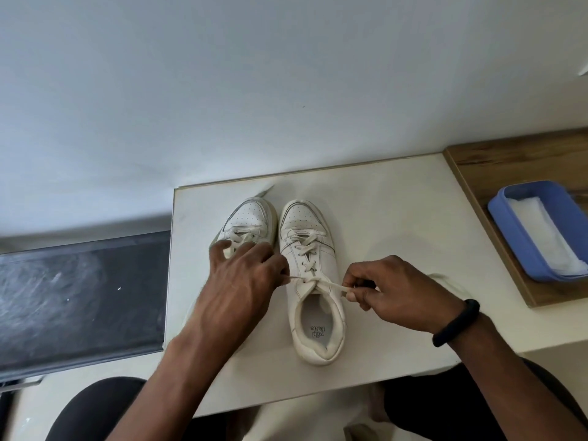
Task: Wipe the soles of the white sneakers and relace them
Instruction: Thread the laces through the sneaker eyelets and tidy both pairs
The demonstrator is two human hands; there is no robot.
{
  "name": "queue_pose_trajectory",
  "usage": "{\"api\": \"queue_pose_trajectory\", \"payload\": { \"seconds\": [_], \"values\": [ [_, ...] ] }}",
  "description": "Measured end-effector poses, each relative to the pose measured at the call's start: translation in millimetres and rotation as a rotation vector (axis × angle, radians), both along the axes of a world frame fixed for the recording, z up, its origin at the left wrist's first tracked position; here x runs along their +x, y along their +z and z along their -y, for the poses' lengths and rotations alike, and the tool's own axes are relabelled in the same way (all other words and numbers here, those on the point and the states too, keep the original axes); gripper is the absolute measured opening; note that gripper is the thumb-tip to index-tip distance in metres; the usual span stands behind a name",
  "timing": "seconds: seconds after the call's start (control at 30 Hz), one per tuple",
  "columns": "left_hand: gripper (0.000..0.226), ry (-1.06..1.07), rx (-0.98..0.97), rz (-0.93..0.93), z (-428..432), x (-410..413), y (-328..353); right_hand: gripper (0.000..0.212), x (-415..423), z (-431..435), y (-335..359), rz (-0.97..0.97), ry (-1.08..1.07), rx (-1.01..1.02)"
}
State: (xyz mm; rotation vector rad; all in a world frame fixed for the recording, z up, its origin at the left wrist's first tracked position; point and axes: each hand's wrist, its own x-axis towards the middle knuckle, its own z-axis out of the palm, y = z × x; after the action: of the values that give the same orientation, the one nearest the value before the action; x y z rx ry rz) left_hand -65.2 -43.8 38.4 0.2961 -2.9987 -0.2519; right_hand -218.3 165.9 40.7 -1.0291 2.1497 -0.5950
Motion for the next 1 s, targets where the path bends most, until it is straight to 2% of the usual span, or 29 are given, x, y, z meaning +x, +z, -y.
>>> {"api": "queue_pose_trajectory", "payload": {
  "seconds": [0.1,0.17,0.3,0.4,0.53,0.63,0.77,0.9,1.0],
  "values": [
    [0.018,0.033,0.032,-0.015,7.3,2.7,7.5,0.013,-4.1,-11.2,12.6,0.059,-0.013,-0.028],
    [0.025,0.023,0.121,-0.04,10.1,3.5,11.5,0.012,-4.7,-15.2,20.6,0.138,-0.045,-0.142],
    [0.049,-0.06,0.482,-0.026,5.7,2.1,17.0,0.004,-4.9,-12.9,32.1,0.356,-0.123,-0.363],
    [0.046,-0.045,0.608,-0.056,3.1,3.5,16.6,0.006,-4.4,-12.7,28.8,0.417,-0.128,-0.23],
    [0.023,0.013,0.774,-0.138,4.6,2.5,17.1,0.013,-8.2,-19.8,24.5,0.229,-0.081,0.101],
    [0.023,0.048,0.9,-0.103,2.7,2.8,16.3,0.015,-11.2,-25.2,28.7,0.232,-0.037,0.142],
    [0.018,0.106,1.086,-0.048,0.0,1.8,13.7,0.016,-8.4,-20.5,33.3,0.309,-0.129,-0.313],
    [0.018,0.196,1.235,-0.148,-9.7,-5.2,13.2,0.017,4.3,1.6,20.2,0.24,-0.346,-0.641],
    [0.021,0.268,1.259,-0.221,-19.2,-10.7,8.3,0.015,17.9,24.0,5.7,0.428,-0.485,-0.811]
  ]
}}
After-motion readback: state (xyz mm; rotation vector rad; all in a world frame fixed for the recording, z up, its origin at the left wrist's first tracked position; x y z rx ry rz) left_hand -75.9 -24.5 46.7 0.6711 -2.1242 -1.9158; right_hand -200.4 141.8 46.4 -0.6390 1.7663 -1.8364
